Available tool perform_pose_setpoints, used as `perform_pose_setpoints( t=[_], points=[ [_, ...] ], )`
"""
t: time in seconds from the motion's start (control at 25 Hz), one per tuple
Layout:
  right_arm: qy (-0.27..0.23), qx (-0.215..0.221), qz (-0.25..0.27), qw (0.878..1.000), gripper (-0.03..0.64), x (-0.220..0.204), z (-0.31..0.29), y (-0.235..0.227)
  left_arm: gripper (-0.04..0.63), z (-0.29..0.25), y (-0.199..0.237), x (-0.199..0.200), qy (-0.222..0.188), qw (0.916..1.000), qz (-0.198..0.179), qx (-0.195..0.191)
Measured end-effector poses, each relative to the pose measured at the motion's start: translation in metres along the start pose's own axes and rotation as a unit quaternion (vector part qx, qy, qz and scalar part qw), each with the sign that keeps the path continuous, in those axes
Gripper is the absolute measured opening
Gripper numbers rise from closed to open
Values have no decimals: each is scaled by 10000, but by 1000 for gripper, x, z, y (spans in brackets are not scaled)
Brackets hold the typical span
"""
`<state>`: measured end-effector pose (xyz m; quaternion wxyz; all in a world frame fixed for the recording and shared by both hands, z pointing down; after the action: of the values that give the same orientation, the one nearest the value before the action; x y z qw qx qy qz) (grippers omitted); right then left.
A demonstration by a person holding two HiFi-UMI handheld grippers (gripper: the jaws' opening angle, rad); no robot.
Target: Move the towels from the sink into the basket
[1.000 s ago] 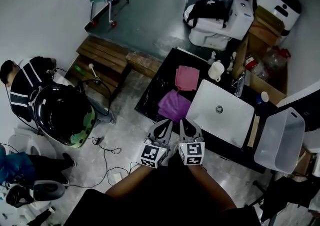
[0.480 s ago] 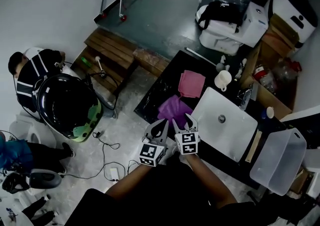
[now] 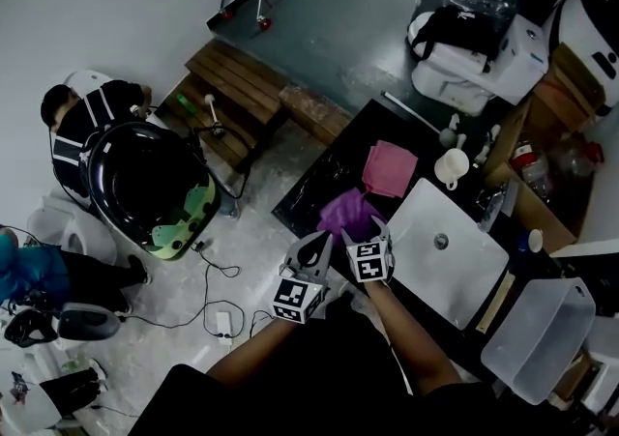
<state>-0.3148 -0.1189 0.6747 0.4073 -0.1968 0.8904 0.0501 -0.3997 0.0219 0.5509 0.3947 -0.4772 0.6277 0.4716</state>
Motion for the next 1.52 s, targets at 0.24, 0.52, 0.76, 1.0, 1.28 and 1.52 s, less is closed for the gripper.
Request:
perform_pose_setpoints(
  t=[0.24, 0.52, 0.76, 1.0, 1.28, 1.52],
  points=[
    [403, -93, 213, 9989, 347, -2, -15, 2, 12, 9, 2, -2, -12, 9999, 76, 75],
    [488, -87, 166, 9986, 208, 5, -14, 15, 12, 27, 8, 0, -8, 9999, 114, 25],
    [387, -91, -277, 9988, 117, -3, -11, 19, 12, 49, 10, -5, -25, 9999, 159, 9],
    [-98, -433, -514, 9977, 106, -6, 16, 37, 12, 72, 20, -4, -44, 9999, 158, -15],
    [-744, -1019, -665, 9898, 104, 5, 60, 67, 12, 104, 25, -2, -117, 9996, 147, -209],
    [-1202, -1468, -932, 9774, 104, 11, 108, 95, 12, 135, 19, -1, -178, 9981, -178, -562]
  ],
)
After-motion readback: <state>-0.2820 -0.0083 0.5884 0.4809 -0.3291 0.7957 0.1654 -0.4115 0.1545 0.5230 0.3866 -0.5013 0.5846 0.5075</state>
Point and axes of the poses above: the fingertips, and each gripper's own axes: z backward along the fingers, y to its left, x out of its top, the point moved 10 cm from there along z, backward along the fingers, and after that the axes turned 2 degrees about z, right-handed, at the moved point
